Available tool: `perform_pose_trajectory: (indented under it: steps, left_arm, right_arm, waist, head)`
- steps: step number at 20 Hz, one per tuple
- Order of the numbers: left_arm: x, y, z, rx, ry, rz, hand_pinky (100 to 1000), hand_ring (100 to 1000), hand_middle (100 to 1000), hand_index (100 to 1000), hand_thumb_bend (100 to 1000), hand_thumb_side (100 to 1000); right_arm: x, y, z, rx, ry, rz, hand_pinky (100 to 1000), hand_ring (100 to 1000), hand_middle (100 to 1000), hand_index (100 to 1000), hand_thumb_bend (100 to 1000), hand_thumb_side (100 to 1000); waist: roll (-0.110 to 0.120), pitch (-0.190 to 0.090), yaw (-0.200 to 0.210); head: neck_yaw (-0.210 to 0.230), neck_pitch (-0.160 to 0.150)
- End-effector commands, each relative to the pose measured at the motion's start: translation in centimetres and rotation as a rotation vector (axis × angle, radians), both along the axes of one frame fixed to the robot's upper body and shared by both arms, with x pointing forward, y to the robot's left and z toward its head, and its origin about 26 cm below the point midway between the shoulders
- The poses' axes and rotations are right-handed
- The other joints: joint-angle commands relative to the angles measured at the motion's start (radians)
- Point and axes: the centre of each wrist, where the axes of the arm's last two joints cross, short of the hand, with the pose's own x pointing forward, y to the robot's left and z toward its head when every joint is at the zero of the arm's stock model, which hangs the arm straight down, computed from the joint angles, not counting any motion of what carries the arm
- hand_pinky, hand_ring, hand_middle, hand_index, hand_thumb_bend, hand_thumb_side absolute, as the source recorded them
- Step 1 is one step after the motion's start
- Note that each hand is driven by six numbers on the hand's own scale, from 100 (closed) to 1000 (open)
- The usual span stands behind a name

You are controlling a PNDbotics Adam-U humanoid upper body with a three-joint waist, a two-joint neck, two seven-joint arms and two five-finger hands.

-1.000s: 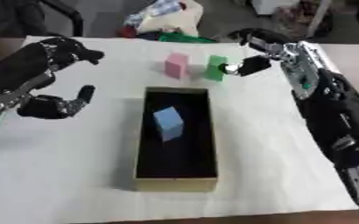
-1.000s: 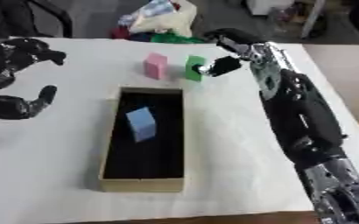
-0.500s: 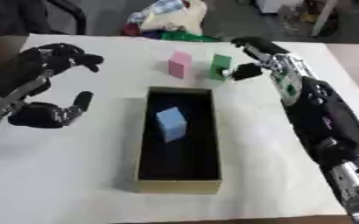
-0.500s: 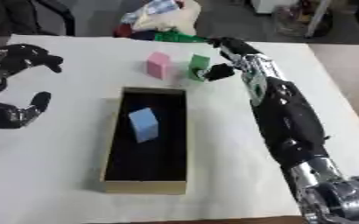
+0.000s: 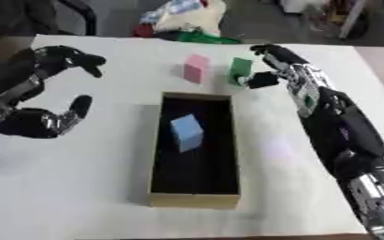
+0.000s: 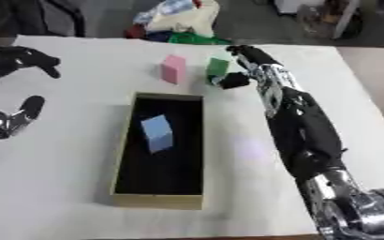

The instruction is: Pick up objects on the table and place them in the box.

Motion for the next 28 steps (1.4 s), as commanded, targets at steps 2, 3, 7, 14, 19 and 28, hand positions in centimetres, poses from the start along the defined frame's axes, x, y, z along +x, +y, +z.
perform_pose_trajectory:
  steps: [2,3,7,14,19,28]
  left_arm:
    - [-0.41,0.47,1.79,-0.005,-0.003,-0.023,850,712,650,922,100,691]
    - [-0.45,0.52,1.89,-0.007,0.006,-0.029,850,711,649,922,100,693]
    - [-0.63,0.68,2.25,-0.007,0.024,-0.04,850,710,648,921,100,693]
    - [-0.75,0.56,2.48,-0.005,0.027,-0.049,849,709,646,921,100,698]
    - [-0.76,0.55,2.41,-0.002,0.029,-0.049,850,709,645,921,100,703]
    - [-0.73,0.79,2.27,-0.008,0.034,-0.04,850,708,644,921,100,702]
  right_arm:
    - [0.25,-0.63,1.6,0.019,-0.043,-0.019,812,858,870,998,379,597]
    - [0.25,-0.71,1.62,0.026,-0.046,-0.021,810,857,868,996,375,598]
    - [0.25,-0.94,1.6,0.049,-0.053,-0.032,806,856,863,993,367,601]
    - [0.21,-1.13,1.3,0.073,-0.054,-0.046,801,850,847,980,345,603]
    - [0.17,-1.28,1.17,0.089,-0.062,-0.054,789,826,770,915,303,582]
    - [0.09,-1.22,1.34,0.093,-0.15,-0.049,755,758,521,740,182,481]
  waist:
    - [0.003,-0.01,0.006]
    - [0.003,-0.008,0.008]
    - [0.005,0.0,0.015]
    - [0.008,0.014,0.023]
    - [0.012,0.021,0.028]
    - [0.011,0.02,0.022]
  head:
    - [-0.001,0.009]
    - [0.001,0.017]
    - [0.004,0.039]
    - [0.001,0.053]
    - [0.0,0.056]
    - [0.0,0.053]
